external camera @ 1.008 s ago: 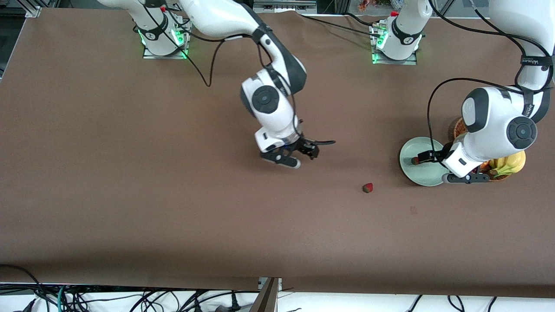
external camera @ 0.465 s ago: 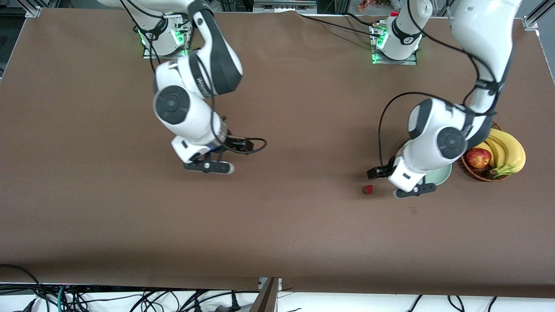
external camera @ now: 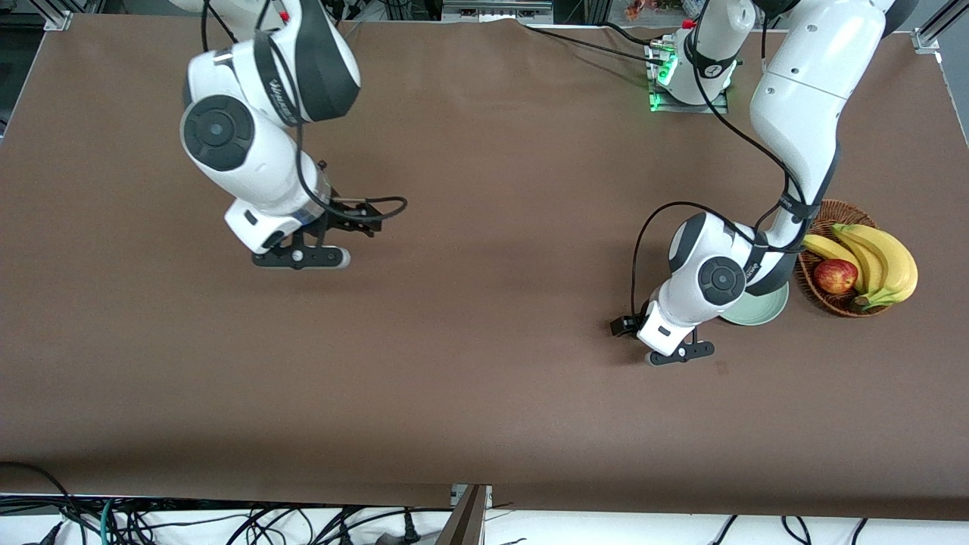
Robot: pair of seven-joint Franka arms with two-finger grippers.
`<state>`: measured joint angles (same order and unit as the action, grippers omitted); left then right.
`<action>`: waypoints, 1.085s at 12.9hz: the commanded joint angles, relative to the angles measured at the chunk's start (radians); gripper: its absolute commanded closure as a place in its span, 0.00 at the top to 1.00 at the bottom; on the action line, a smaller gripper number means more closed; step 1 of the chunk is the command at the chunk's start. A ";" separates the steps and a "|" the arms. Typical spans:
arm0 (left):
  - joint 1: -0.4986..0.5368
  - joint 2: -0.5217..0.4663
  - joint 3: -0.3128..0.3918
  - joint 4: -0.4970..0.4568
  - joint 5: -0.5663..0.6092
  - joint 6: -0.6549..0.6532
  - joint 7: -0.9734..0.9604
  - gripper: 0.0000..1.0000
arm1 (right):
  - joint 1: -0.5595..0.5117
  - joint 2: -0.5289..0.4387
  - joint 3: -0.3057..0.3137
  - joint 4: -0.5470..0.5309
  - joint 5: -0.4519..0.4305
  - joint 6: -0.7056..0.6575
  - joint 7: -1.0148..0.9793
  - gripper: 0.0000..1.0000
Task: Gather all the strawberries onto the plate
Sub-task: 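Grasp the third strawberry with the left gripper while the right gripper withdraws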
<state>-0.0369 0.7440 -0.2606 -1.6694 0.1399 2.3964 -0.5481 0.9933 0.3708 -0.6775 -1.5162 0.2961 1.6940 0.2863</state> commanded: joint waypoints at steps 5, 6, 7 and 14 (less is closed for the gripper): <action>-0.001 0.017 -0.003 0.042 0.037 -0.010 -0.033 0.20 | -0.265 -0.170 0.158 -0.039 -0.127 -0.105 -0.122 0.99; -0.006 0.018 -0.003 0.042 0.043 -0.010 -0.042 0.20 | -0.380 -0.193 0.268 -0.042 -0.150 -0.115 -0.130 0.99; -0.006 0.018 -0.002 0.042 0.043 -0.010 -0.042 0.20 | -0.500 -0.216 0.379 -0.041 -0.156 -0.141 -0.151 0.99; 0.000 -0.067 -0.006 0.081 0.023 -0.174 -0.030 0.10 | -0.809 -0.409 0.621 -0.173 -0.250 -0.171 -0.277 0.99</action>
<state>-0.0384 0.7430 -0.2640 -1.6218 0.1460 2.3498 -0.5656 0.2266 0.0178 -0.0885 -1.6080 0.0766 1.4838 0.0710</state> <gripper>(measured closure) 0.665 0.004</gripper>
